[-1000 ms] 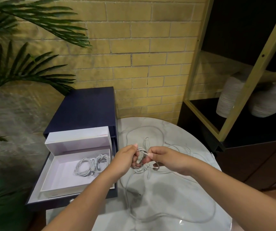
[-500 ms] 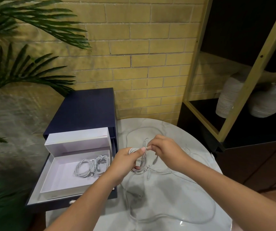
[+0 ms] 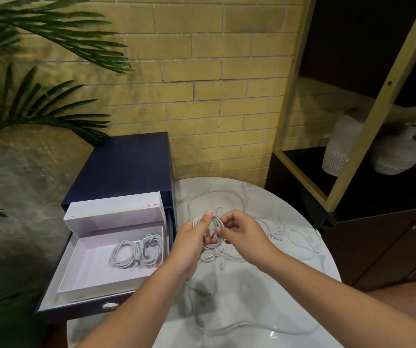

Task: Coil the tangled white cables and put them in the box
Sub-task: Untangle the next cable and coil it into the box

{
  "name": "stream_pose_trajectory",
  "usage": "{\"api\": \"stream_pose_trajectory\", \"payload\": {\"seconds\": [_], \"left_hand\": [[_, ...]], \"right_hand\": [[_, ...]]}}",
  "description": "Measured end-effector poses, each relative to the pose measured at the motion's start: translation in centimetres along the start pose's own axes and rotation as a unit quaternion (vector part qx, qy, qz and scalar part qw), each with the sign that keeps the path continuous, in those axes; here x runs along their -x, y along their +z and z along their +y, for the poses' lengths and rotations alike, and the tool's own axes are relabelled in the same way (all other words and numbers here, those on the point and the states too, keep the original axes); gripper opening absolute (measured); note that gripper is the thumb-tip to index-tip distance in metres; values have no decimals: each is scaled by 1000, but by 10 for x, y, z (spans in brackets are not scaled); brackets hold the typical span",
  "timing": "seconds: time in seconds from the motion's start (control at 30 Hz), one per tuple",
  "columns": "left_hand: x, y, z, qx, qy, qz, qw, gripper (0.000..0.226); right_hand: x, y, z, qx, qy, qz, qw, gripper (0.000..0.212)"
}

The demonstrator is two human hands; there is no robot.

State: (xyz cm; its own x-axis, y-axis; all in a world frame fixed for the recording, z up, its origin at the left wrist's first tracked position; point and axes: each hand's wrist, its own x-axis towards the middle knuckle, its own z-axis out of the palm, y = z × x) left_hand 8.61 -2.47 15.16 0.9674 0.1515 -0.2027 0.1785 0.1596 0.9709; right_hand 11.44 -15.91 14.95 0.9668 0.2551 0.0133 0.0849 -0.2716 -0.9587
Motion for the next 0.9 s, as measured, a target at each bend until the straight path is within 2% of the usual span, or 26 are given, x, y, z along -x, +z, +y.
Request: {"api": "stream_pose_trajectory", "payload": {"seconds": [0.13, 0.3, 0.4, 0.5, 0.57, 0.73, 0.9], "left_hand": [[-4, -10, -5, -90, 26, -31, 995, 36], [-5, -14, -10, -105, 11, -58, 993, 36], [-3, -12, -7, -124, 40, -69, 989, 32], [-5, -17, -9, -303, 118, -37, 945, 32], [-7, -20, -9, -355, 136, -1, 925, 32], [-11, -20, -7, -290, 84, 9, 953, 24], [-8, -18, -7, -146, 53, -9, 988, 18]], "right_hand": [[2, -2, -3, -24, 0, 10, 1000, 7], [4, -3, -1, -41, 5, -4, 999, 18], [2, -4, -4, -41, -6, 3, 999, 19], [0, -6, -9, -61, -11, 3, 998, 16], [0, -6, -11, -87, -4, -13, 996, 17], [0, -6, -10, -183, 39, -72, 980, 19], [-1, -9, -12, -238, 80, -99, 963, 27]]}}
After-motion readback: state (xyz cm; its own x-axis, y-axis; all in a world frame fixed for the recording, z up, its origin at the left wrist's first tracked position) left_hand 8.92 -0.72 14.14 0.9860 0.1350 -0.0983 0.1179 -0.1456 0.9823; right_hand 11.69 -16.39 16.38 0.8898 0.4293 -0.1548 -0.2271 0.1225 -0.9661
